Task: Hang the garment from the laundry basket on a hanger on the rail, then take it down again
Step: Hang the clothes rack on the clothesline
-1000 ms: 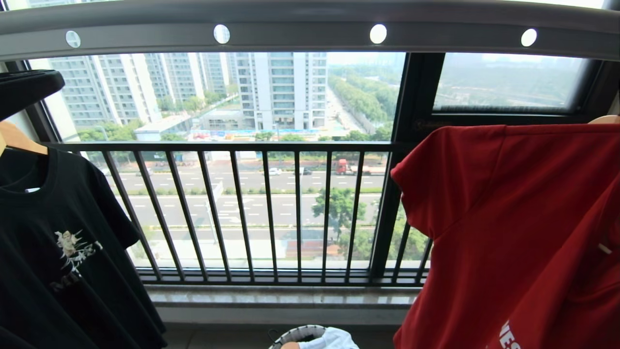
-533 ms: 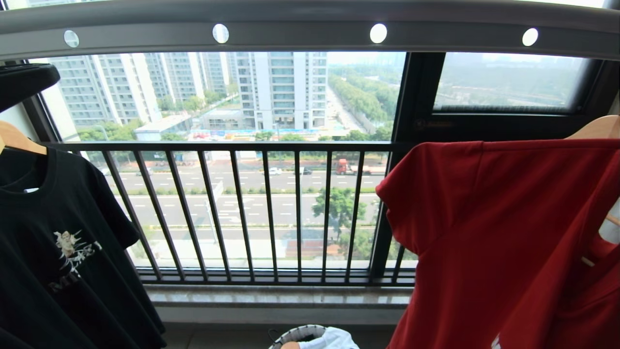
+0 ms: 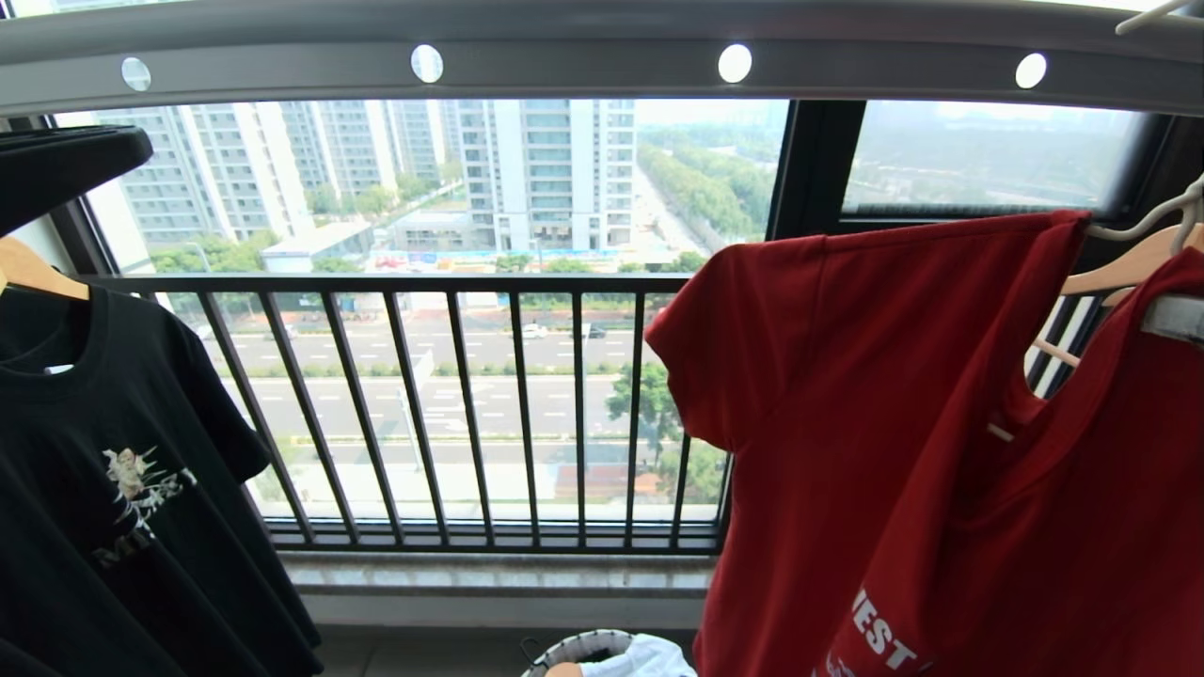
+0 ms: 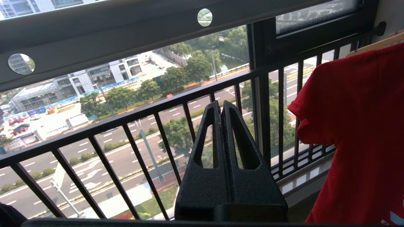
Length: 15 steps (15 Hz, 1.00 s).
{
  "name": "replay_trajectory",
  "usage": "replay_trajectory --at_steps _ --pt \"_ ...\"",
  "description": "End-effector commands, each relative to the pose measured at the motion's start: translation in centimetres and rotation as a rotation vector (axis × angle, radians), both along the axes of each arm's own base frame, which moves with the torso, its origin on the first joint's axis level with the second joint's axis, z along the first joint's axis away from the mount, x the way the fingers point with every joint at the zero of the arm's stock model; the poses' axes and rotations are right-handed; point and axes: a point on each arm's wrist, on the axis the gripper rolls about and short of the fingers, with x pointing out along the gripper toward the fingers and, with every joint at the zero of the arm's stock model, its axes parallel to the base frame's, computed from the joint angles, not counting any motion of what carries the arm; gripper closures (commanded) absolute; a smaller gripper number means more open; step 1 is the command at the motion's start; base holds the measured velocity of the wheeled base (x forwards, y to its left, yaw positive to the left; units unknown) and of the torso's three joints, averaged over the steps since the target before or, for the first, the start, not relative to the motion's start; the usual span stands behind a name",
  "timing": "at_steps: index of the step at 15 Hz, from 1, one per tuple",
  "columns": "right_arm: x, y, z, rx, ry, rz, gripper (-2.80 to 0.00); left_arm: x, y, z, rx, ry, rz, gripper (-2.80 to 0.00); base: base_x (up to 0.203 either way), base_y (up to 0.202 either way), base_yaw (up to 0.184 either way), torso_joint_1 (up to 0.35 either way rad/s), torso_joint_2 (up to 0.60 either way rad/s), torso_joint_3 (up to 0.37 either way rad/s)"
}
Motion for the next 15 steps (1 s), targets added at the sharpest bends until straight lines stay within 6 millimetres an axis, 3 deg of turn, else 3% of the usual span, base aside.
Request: replay_trajectory --at_steps 1,8,13,15 --pt "1.7 1.1 -0.6 -0.021 0.052 0.040 0.00 0.4 -0.1 -0.1 0.005 0.007 -0.001 0.00 0.000 0.000 0.000 0.000 0.00 0.000" --pt "5.4 5.8 -0.8 -0.054 0.077 0.105 0.00 0.3 -0.1 0.1 0.001 0.003 0.002 0.00 0.000 0.000 0.000 0.000 0.00 0.000" --pt "8.3 10.4 -0.1 -0.035 0.016 0.024 0.00 0.3 -0.1 0.0 0.003 0.004 0.003 0.00 0.000 0.000 0.000 0.000 0.00 0.000" --pt "8.8 11.2 0.0 -0.033 0.014 0.011 0.00 0.2 0.0 0.0 0.002 0.001 0.005 0.00 0.000 0.000 0.000 0.000 0.00 0.000"
